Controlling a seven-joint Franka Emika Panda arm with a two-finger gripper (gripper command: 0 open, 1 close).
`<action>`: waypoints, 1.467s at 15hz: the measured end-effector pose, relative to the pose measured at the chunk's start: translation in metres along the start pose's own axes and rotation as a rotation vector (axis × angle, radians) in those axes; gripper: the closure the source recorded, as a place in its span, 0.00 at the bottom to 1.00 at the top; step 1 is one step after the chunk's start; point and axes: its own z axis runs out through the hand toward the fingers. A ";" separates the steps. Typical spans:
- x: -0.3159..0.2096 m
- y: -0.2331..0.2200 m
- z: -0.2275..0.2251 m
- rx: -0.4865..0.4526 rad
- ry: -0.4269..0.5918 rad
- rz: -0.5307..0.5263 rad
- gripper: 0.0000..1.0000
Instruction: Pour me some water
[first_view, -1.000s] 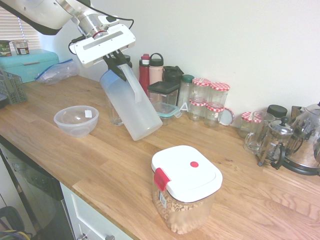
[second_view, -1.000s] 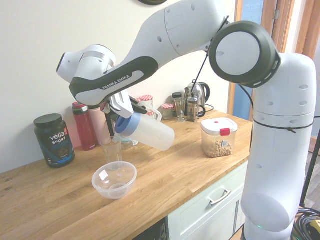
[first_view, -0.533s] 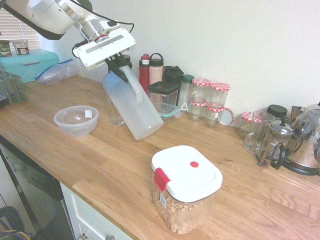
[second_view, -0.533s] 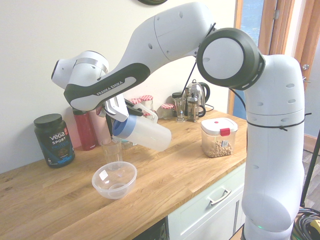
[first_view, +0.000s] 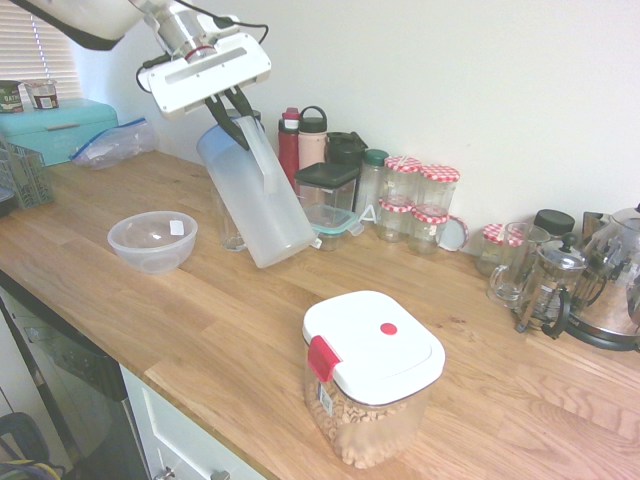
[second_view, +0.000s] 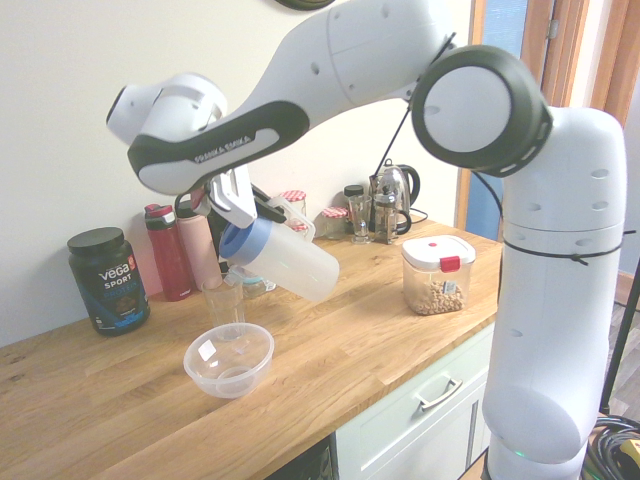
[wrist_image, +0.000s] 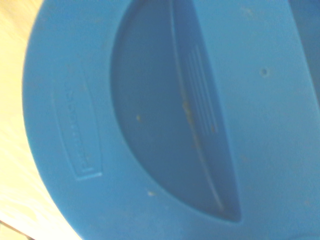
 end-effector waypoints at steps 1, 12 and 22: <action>-0.010 0.017 -0.009 0.055 0.024 0.026 1.00; -0.106 0.204 0.069 0.600 0.031 0.500 1.00; -0.090 0.183 0.192 0.687 -0.003 1.065 1.00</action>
